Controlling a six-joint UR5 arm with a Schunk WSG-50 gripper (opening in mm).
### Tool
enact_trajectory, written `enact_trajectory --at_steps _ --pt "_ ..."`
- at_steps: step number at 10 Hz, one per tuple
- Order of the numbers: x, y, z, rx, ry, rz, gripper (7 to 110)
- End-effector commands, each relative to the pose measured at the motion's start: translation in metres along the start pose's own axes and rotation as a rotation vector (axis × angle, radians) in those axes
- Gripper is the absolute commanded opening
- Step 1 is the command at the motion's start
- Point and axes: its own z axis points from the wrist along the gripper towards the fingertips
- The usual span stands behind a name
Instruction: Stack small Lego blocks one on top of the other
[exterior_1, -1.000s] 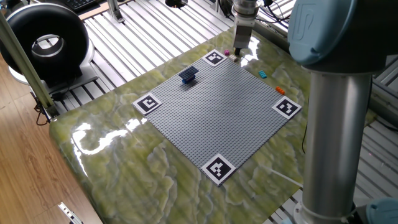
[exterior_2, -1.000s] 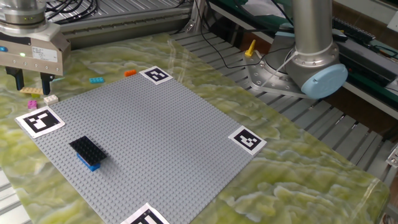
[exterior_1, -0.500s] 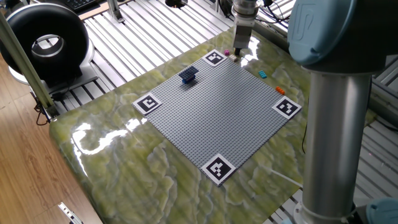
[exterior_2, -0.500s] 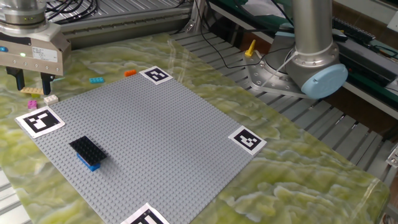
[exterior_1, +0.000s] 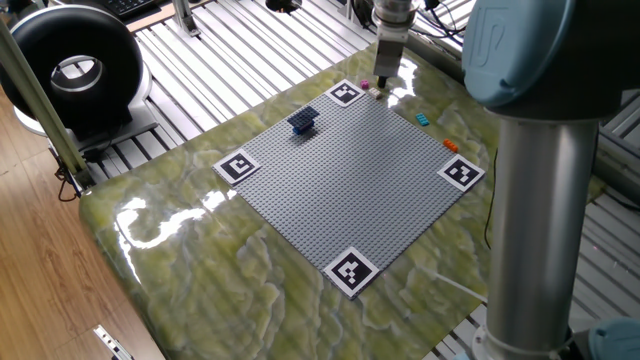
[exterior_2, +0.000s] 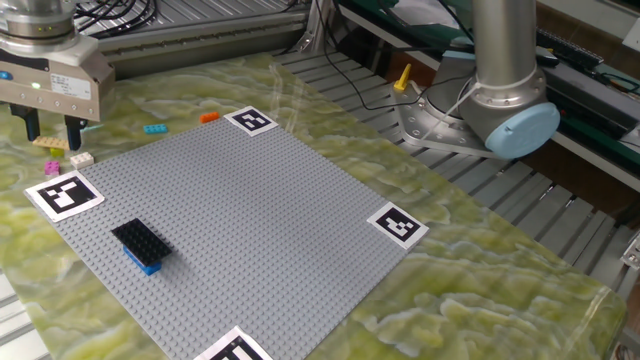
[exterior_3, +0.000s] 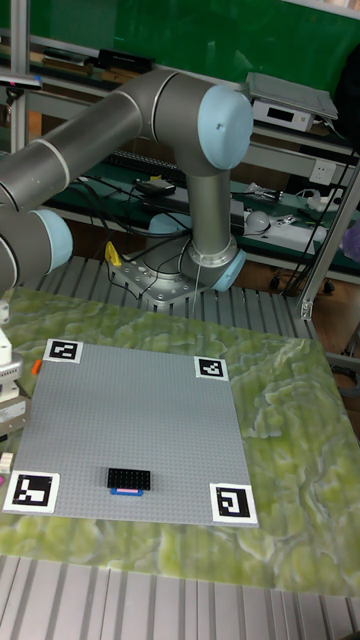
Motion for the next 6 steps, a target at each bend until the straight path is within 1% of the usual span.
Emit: enact_trajectory --at_steps 1,2,3,4,5,6 --pt "-0.003 0.001 -0.013 -0.006 -0.029 0.032 7" --pt "-0.005 0.005 -0.019 -0.014 -0.046 0.059 7" --pt "-0.008 0.007 -0.026 -0.012 -0.065 0.095 7" --pt "-0.011 0.011 -0.032 -0.008 -0.073 0.129 7" --pt "-0.013 0.014 -0.038 0.008 -0.072 0.162 7" --pt "-0.016 0.018 -0.041 0.009 -0.077 0.167 7"
